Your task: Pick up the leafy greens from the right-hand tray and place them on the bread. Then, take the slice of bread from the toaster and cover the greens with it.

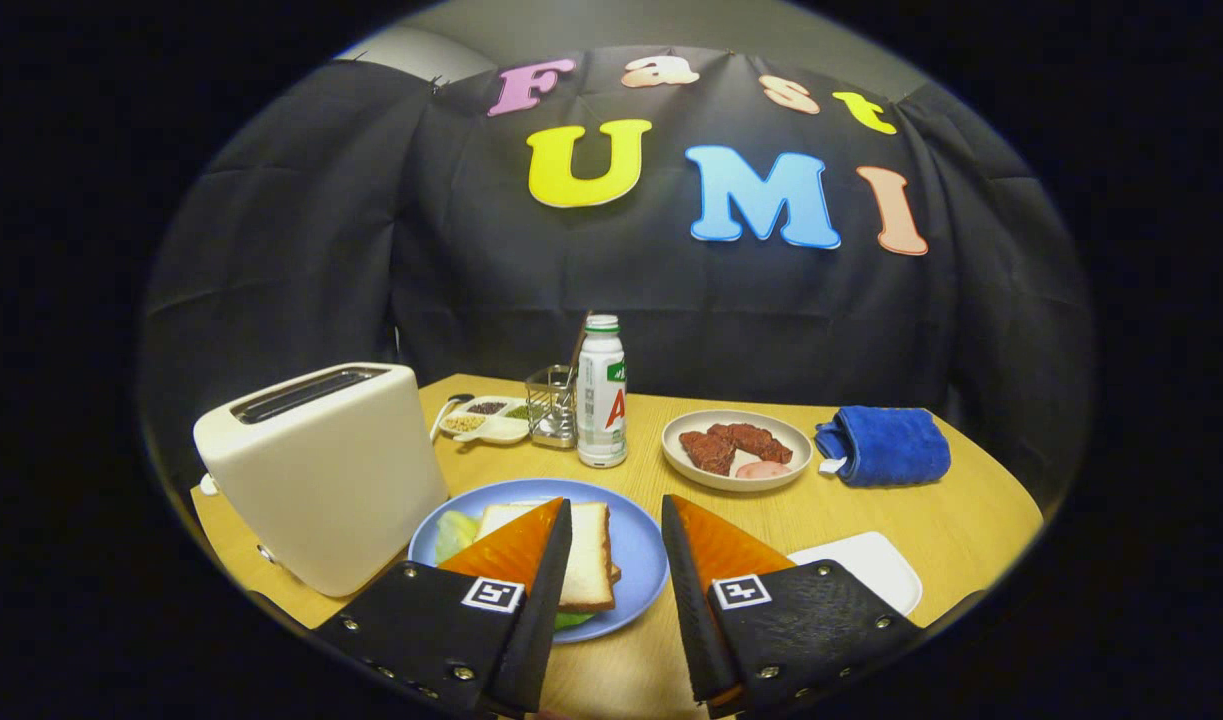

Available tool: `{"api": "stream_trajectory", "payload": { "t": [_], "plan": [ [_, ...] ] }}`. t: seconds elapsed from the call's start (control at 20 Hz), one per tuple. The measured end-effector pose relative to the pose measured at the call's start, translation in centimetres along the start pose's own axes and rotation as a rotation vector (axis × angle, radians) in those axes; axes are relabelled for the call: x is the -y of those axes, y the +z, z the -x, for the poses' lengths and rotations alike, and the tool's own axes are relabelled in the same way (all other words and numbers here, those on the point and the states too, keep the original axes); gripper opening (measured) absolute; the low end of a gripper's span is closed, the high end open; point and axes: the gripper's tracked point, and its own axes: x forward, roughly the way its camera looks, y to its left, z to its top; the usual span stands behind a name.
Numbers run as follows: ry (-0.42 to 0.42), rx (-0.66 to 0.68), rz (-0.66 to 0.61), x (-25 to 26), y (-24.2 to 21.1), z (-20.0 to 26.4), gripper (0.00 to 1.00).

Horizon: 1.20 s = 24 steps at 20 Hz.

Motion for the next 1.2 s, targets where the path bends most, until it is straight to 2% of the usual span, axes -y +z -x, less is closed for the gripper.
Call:
{"api": "stream_trajectory", "payload": {
  "t": [0.35, 0.75, 0.95, 1.2],
  "plan": [
    [-0.074, 0.107, 0.055, 6.0, 1.1, 3.6, 0.54],
    [-0.166, 0.12, 0.035, 13.5, 0.3, 6.2, 0.54],
    [-0.249, 0.144, 0.093, 18.1, -0.2, 8.0, 0.54],
    [-0.294, 0.168, 0.103, 23.9, -0.4, 10.1, 0.53]
  ]
}}
